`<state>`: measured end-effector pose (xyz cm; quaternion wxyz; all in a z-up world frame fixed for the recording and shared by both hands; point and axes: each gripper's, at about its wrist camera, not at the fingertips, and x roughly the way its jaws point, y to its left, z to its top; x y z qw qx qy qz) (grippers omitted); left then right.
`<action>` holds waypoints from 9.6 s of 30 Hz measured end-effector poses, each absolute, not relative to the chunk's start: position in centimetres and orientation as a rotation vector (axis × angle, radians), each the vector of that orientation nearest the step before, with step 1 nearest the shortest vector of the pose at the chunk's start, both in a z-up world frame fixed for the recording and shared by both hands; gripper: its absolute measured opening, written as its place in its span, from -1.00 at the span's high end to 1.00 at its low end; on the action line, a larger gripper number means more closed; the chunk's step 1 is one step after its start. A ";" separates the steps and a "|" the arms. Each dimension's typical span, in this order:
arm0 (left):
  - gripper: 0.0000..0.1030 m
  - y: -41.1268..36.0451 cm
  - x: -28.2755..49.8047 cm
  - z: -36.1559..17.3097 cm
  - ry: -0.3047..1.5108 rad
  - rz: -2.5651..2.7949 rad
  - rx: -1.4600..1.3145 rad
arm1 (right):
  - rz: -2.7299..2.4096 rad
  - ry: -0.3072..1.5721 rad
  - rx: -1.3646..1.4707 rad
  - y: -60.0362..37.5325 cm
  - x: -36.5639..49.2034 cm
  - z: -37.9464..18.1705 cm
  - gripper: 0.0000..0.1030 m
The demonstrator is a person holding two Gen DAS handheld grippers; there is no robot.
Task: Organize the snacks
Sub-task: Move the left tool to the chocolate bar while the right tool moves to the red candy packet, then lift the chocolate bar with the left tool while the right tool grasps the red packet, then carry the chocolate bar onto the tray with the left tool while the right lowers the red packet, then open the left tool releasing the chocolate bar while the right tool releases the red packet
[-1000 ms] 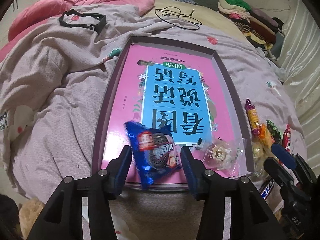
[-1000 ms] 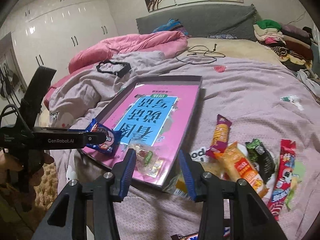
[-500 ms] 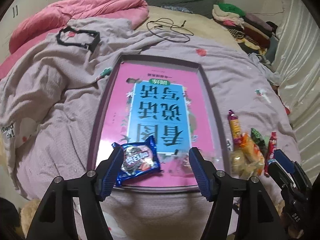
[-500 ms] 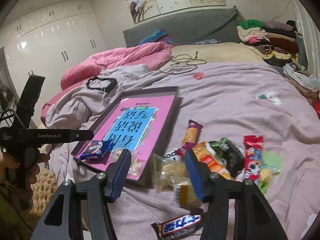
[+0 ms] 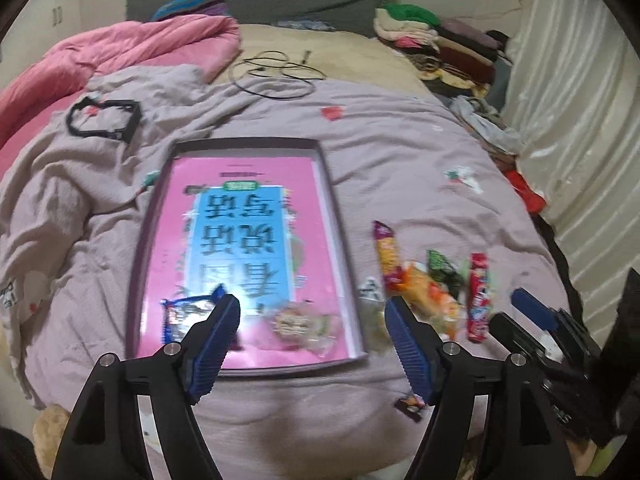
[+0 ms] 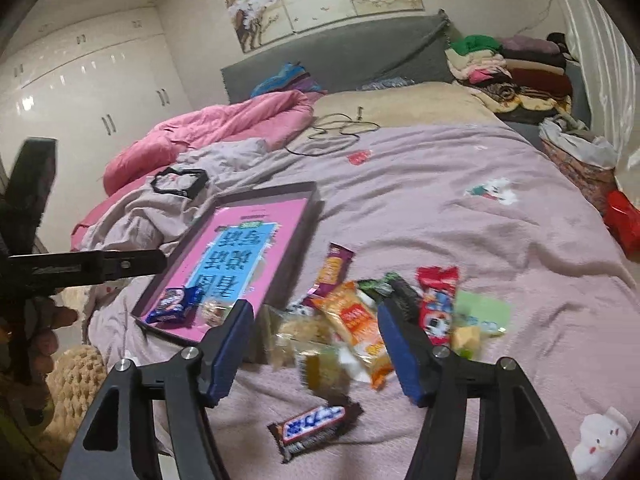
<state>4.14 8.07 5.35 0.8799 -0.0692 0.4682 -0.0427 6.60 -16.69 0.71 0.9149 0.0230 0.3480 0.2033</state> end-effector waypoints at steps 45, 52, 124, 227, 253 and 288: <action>-0.34 -4.3 1.9 -4.6 1.098 -0.421 0.081 | 0.321 0.844 0.009 -21.7 8.4 -4.7 0.26; -0.13 -4.7 2.0 -5.6 1.121 -0.454 0.095 | 0.307 0.882 -0.024 -21.2 9.7 -5.9 0.38; 0.44 3.8 2.7 0.7 0.969 -0.309 -0.112 | 0.445 0.663 0.036 -17.4 4.9 -0.7 0.52; 0.44 14.6 6.3 -3.8 0.980 -0.130 -0.232 | 0.521 0.826 -0.060 -4.6 8.4 -4.9 0.37; 0.17 14.8 6.2 -3.6 0.978 -0.107 -0.240 | 0.548 0.816 -0.135 -2.6 8.7 -5.3 0.30; -0.39 14.3 5.7 -1.8 0.940 -0.107 -0.229 | 0.493 0.747 -0.118 -5.1 7.6 -3.5 -0.02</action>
